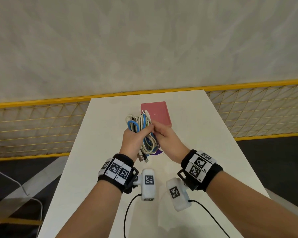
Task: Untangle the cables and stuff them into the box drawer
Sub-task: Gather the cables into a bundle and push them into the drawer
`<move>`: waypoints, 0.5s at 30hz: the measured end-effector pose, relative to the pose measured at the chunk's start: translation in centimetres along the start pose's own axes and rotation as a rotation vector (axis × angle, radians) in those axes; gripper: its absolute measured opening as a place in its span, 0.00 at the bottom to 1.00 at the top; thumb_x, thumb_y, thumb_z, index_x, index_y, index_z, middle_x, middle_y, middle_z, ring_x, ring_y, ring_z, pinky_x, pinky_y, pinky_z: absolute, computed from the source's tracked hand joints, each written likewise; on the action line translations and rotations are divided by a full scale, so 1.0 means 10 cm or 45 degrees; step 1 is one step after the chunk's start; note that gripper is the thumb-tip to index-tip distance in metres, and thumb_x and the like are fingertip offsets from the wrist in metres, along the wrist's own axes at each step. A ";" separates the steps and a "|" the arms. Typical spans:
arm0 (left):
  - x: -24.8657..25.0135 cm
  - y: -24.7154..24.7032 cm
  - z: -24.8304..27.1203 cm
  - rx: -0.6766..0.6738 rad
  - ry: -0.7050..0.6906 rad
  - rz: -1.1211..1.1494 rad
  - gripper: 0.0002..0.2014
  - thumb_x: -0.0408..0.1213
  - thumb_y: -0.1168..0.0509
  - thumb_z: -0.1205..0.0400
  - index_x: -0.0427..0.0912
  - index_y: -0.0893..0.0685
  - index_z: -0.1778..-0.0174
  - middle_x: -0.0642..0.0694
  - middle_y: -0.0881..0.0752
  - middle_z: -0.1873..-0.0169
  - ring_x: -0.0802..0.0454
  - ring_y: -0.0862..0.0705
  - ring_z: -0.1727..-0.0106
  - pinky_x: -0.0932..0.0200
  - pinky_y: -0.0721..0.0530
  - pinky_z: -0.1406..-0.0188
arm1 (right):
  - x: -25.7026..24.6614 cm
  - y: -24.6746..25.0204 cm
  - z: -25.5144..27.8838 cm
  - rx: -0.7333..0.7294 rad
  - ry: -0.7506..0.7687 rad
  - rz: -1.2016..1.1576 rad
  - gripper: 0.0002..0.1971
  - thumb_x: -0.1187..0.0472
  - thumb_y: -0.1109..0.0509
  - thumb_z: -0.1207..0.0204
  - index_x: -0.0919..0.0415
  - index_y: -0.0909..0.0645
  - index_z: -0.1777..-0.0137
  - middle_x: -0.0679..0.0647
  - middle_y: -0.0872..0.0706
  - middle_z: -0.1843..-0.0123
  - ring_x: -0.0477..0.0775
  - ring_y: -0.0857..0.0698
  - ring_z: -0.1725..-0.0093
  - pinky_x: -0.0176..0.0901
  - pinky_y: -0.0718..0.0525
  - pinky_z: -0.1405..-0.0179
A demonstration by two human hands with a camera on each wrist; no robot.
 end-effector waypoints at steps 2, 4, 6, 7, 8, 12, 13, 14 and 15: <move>-0.03 0.00 0.00 -0.028 0.016 0.015 0.11 0.35 0.25 0.24 0.38 0.11 0.47 0.37 0.08 0.54 0.42 0.09 0.52 0.46 0.10 0.50 | 0.03 -0.02 0.02 -0.065 -0.041 -0.014 0.28 0.79 0.52 0.19 0.60 0.33 0.22 0.56 0.29 0.21 0.53 0.36 0.19 0.53 0.32 0.21; -0.06 0.00 -0.01 -0.065 0.029 0.016 0.10 0.34 0.26 0.23 0.38 0.11 0.48 0.37 0.08 0.54 0.41 0.09 0.51 0.45 0.11 0.48 | 0.08 0.01 0.02 -0.133 -0.076 0.048 0.30 0.80 0.52 0.19 0.58 0.37 0.20 0.40 0.38 0.20 0.38 0.58 0.18 0.39 0.41 0.19; -0.09 0.02 -0.05 -0.064 0.047 -0.014 0.10 0.34 0.25 0.24 0.36 0.11 0.49 0.34 0.09 0.54 0.40 0.09 0.52 0.44 0.11 0.48 | 0.17 0.05 0.00 -0.233 -0.073 0.207 0.28 0.77 0.49 0.17 0.54 0.36 0.20 0.32 0.36 0.25 0.34 0.61 0.21 0.27 0.46 0.24; -0.10 0.05 -0.09 -0.046 0.051 -0.051 0.11 0.34 0.25 0.25 0.33 0.11 0.49 0.31 0.09 0.54 0.39 0.10 0.54 0.42 0.12 0.48 | 0.24 0.13 -0.01 -0.219 -0.080 0.297 0.28 0.76 0.47 0.17 0.52 0.34 0.22 0.33 0.33 0.25 0.37 0.58 0.19 0.30 0.48 0.24; -0.11 0.09 -0.14 -0.020 0.048 -0.090 0.15 0.35 0.24 0.27 0.30 0.12 0.49 0.28 0.10 0.53 0.38 0.10 0.56 0.41 0.12 0.49 | 0.29 0.24 -0.03 -0.151 -0.082 0.346 0.28 0.76 0.45 0.19 0.51 0.31 0.23 0.39 0.30 0.23 0.41 0.51 0.17 0.35 0.47 0.22; -0.10 0.20 -0.45 0.043 -0.018 -0.359 0.13 0.36 0.21 0.29 0.35 0.14 0.55 0.39 0.10 0.63 0.44 0.12 0.61 0.53 0.13 0.61 | 0.52 0.76 -0.01 0.330 -0.181 0.246 0.24 0.79 0.43 0.24 0.56 0.19 0.36 0.53 0.17 0.35 0.38 0.20 0.37 0.31 0.26 0.33; -0.10 0.20 -0.54 0.033 -0.031 -0.455 0.14 0.36 0.20 0.30 0.38 0.15 0.54 0.43 0.11 0.63 0.45 0.13 0.60 0.56 0.17 0.63 | 0.63 0.86 0.02 0.409 -0.266 0.242 0.22 0.78 0.43 0.24 0.58 0.20 0.37 0.54 0.17 0.36 0.41 0.20 0.39 0.31 0.27 0.36; -0.12 0.17 -0.64 0.010 -0.029 -0.564 0.16 0.38 0.20 0.31 0.39 0.16 0.52 0.45 0.12 0.61 0.46 0.13 0.59 0.57 0.18 0.63 | 0.77 0.94 0.04 0.471 -0.354 0.233 0.21 0.77 0.42 0.24 0.60 0.20 0.36 0.55 0.17 0.36 0.46 0.20 0.39 0.34 0.26 0.39; -0.14 0.13 -0.73 -0.022 -0.016 -0.697 0.19 0.40 0.20 0.32 0.40 0.18 0.50 0.45 0.13 0.59 0.46 0.14 0.57 0.56 0.18 0.62 | 0.94 1.00 0.05 0.528 -0.444 0.217 0.20 0.76 0.41 0.24 0.61 0.21 0.35 0.57 0.17 0.35 0.51 0.20 0.39 0.37 0.24 0.43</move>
Point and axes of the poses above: each hand's wrist, its own z-axis away from the middle knuckle, its own y-axis out of the back of the hand, x = y × z, the point moved 8 cm from there along -z, towards the middle knuckle
